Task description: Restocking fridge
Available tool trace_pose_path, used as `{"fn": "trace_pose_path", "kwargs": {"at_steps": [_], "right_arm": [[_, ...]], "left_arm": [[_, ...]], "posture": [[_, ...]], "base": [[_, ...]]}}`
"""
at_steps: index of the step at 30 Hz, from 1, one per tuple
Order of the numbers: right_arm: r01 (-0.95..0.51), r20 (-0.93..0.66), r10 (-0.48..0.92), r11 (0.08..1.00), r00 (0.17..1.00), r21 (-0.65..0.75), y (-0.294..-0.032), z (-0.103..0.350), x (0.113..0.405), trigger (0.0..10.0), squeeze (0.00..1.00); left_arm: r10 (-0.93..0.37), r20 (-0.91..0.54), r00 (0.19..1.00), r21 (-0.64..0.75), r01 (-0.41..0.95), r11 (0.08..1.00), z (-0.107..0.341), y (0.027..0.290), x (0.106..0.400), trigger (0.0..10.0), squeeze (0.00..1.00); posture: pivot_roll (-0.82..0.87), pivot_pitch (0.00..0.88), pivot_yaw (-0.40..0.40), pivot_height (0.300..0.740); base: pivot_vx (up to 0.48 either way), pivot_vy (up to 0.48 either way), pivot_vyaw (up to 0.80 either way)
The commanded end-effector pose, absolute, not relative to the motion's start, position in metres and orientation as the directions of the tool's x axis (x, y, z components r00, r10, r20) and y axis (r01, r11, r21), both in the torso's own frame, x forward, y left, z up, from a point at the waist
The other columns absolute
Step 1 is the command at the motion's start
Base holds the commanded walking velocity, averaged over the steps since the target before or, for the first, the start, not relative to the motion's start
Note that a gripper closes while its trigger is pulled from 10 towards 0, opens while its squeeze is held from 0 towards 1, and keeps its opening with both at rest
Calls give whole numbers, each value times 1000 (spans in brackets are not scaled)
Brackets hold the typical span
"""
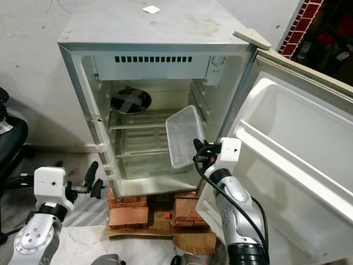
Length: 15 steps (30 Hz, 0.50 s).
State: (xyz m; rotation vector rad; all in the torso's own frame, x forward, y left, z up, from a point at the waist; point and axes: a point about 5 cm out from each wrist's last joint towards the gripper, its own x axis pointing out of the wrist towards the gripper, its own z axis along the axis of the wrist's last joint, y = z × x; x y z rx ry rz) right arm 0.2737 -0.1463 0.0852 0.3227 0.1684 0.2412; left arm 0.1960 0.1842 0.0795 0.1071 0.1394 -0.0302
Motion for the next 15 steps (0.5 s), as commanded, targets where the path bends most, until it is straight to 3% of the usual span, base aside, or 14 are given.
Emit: {"fn": "trace_pose_path", "kwargs": {"at_steps": [1,3,15], "right_arm": [[-210,-112,257,923,960,322,-145,91,276,10000,0],[-210,-111,257,923,960,323,-145,92,277,10000,0],[-203,-119,252,925,960,321,-147,92,274,10000,0]], "left_arm": [[-28,-124,992,108,42,993,84,181,195,10000,0],[-26,-123,992,108,40,993,84,181,195,10000,0],[-26,-124,992,91,38,995,87,182,193,10000,0]], "posture": [[157,12,-73,740],[157,13,-74,740],[148,34,-75,740]], "base": [[0,0,0],[0,0,0],[282,0,0]]}}
